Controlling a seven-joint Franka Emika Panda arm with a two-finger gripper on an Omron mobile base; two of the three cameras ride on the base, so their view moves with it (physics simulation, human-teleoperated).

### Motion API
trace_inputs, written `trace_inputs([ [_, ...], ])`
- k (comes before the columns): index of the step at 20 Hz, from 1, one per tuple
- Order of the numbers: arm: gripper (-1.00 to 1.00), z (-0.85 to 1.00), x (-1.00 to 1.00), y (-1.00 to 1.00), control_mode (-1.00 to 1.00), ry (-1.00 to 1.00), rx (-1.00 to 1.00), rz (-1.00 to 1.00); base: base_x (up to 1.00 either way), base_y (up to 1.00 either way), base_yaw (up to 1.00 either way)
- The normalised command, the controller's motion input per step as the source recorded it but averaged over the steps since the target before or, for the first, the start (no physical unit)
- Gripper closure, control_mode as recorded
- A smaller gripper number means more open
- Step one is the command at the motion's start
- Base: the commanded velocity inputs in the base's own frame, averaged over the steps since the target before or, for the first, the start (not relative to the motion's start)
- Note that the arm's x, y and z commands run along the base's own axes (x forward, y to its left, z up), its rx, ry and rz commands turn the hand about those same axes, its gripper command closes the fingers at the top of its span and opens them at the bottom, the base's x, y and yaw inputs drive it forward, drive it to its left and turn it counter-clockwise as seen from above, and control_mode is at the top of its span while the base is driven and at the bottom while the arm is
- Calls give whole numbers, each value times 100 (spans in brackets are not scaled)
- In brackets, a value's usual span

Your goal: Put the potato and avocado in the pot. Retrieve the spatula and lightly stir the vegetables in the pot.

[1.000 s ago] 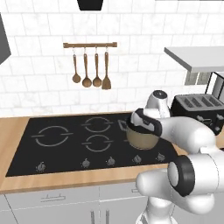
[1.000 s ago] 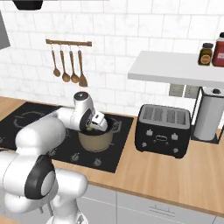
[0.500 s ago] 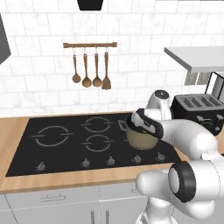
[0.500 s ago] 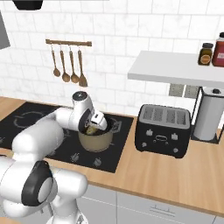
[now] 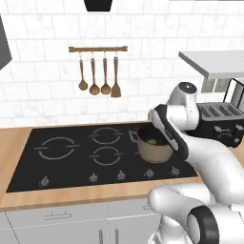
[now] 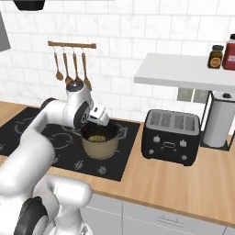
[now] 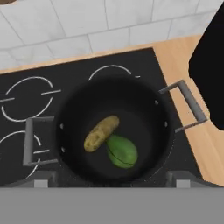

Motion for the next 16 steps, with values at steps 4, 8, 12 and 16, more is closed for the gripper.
trace_inputs([
  [4,-100,75,-100,19,-100,0,0,0,0,0,0],
  [8,-100,13,-100,16,-100,5,0,0,0,0,0],
  [12,-100,-10,-74,0,-100,7,1,0,0,0,0],
  [16,-100,-19,-16,0,100,5,0,0,-19,2,0],
])
